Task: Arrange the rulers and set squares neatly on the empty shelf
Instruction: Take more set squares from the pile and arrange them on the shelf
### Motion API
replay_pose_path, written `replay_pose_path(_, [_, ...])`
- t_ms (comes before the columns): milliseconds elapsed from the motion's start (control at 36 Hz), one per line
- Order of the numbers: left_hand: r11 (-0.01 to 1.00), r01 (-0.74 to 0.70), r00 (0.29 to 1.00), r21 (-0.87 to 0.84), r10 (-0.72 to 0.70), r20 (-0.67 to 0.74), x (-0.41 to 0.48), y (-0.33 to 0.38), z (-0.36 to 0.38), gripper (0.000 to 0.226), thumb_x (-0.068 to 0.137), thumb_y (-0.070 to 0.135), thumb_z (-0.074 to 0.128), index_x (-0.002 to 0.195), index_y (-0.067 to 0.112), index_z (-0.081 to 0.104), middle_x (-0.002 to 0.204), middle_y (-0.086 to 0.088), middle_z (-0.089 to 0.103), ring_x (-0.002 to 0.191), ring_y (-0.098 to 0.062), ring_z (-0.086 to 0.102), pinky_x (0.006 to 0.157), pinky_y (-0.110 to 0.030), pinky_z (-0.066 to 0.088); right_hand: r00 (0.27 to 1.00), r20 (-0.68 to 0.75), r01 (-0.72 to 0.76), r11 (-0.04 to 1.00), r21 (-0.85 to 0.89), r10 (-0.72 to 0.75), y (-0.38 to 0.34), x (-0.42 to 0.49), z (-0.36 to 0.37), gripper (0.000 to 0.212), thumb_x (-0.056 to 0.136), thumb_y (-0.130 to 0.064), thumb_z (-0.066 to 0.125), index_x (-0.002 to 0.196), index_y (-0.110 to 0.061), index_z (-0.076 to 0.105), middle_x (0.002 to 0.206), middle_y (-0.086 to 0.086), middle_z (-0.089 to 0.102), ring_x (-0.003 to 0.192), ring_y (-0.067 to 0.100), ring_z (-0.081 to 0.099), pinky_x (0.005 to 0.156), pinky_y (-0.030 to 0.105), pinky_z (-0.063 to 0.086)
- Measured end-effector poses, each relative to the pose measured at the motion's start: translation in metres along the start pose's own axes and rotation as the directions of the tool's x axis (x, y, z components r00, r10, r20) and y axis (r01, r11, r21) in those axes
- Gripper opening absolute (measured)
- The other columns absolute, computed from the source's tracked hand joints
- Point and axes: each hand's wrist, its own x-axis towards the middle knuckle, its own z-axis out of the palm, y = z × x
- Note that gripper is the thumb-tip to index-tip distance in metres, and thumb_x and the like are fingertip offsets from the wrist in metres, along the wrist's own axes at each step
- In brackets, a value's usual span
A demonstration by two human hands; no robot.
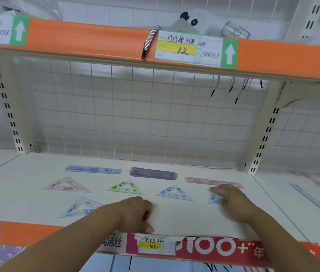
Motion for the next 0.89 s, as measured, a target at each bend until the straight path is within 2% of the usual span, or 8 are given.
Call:
replay_pose_path(167, [1.000, -0.013, 1.000, -0.004, 0.013, -0.023, -0.008, -0.005, 0.001, 0.027, 0.088, 0.042, 0.064, 0.096, 0.018, 0.053, 0.098, 0.002, 0.054, 0.087, -0.015, 0.050, 0.079, -0.027, 0.044, 0.992, -0.118, 0.054, 0.998, 0.015, -0.052, -0.037, -0.002, 0.005, 0.035, 0.097, -0.020, 0.051, 0.132, -0.024, 0.054, 0.133, -0.001, 0.048, 0.127, 0.017, 0.041, 0.108, 0.026, 0.030])
replay_pose_path(278, [0.999, 0.000, 0.997, 0.043, 0.003, -0.077, -0.018, -0.017, -0.001, 0.029, 0.091, 0.040, 0.060, 0.106, 0.015, 0.058, 0.099, 0.002, 0.055, 0.088, -0.014, 0.049, 0.078, -0.026, 0.043, 0.983, -0.121, 0.141, 0.989, 0.034, -0.136, -0.071, -0.005, 0.008, 0.031, 0.096, -0.023, 0.053, 0.127, -0.022, 0.057, 0.124, -0.002, 0.051, 0.123, 0.016, 0.042, 0.103, 0.024, 0.032])
replay_pose_path(444, [0.994, 0.082, 0.987, 0.071, -0.072, -0.142, -0.045, -0.053, -0.016, 0.029, 0.091, 0.043, 0.059, 0.103, 0.017, 0.059, 0.095, 0.006, 0.050, 0.087, -0.013, 0.047, 0.073, -0.023, 0.036, 0.958, -0.097, 0.277, 0.959, 0.050, -0.272, -0.127, -0.008, 0.018, 0.027, 0.097, -0.027, 0.051, 0.121, -0.022, 0.060, 0.107, -0.007, 0.048, 0.117, 0.013, 0.042, 0.093, 0.020, 0.033])
replay_pose_path(556, [0.977, 0.172, 0.974, 0.128, -0.149, -0.169, -0.070, -0.092, -0.026, 0.017, 0.092, 0.039, 0.057, 0.087, 0.024, 0.052, 0.094, 0.006, 0.053, 0.087, -0.013, 0.047, 0.075, -0.022, 0.036, 0.935, -0.087, 0.350, 0.933, 0.078, -0.344, -0.164, -0.009, 0.032, 0.026, 0.096, -0.029, 0.053, 0.119, -0.020, 0.062, 0.106, -0.008, 0.049, 0.114, 0.013, 0.046, 0.100, 0.022, 0.036])
replay_pose_path(667, [0.949, 0.273, 0.953, 0.157, -0.244, -0.179, -0.094, -0.126, -0.029, 0.020, 0.092, 0.026, 0.053, 0.074, 0.030, 0.045, 0.101, 0.005, 0.059, 0.089, -0.013, 0.051, 0.076, -0.020, 0.039, 0.920, -0.050, 0.393, 0.916, 0.085, -0.389, -0.198, -0.012, 0.045, 0.028, 0.095, -0.032, 0.053, 0.120, -0.021, 0.061, 0.104, -0.008, 0.046, 0.115, 0.015, 0.043, 0.099, 0.024, 0.035])
replay_pose_path(722, [0.931, 0.318, 0.942, 0.180, -0.289, -0.172, -0.103, -0.140, -0.029, 0.015, 0.091, 0.021, 0.050, 0.078, 0.029, 0.049, 0.105, 0.005, 0.060, 0.093, -0.015, 0.053, 0.079, -0.022, 0.041, 0.914, -0.029, 0.406, 0.909, 0.091, -0.405, -0.213, -0.013, 0.051, 0.028, 0.096, -0.032, 0.052, 0.121, -0.022, 0.060, 0.106, -0.007, 0.046, 0.116, 0.015, 0.042, 0.099, 0.025, 0.035])
replay_pose_path(806, [0.903, 0.375, 0.925, 0.210, -0.348, -0.155, -0.114, -0.154, -0.028, 0.012, 0.090, 0.018, 0.048, 0.099, 0.022, 0.056, 0.116, 0.000, 0.059, 0.099, -0.017, 0.053, 0.082, -0.023, 0.040, 0.908, -0.004, 0.416, 0.904, 0.101, -0.418, -0.233, -0.015, 0.060, 0.029, 0.095, -0.033, 0.053, 0.120, -0.022, 0.060, 0.116, -0.002, 0.052, 0.118, 0.016, 0.041, 0.101, 0.027, 0.035])
replay_pose_path(889, [0.895, 0.386, 0.921, 0.224, -0.363, -0.140, -0.120, -0.165, -0.023, 0.008, 0.092, 0.017, 0.044, 0.095, 0.022, 0.050, 0.118, -0.001, 0.057, 0.093, -0.015, 0.048, 0.079, -0.022, 0.037, 0.908, 0.019, 0.416, 0.904, 0.095, -0.419, -0.253, -0.015, 0.068, 0.030, 0.094, -0.035, 0.054, 0.119, -0.020, 0.061, 0.120, 0.002, 0.053, 0.118, 0.018, 0.042, 0.102, 0.031, 0.036])
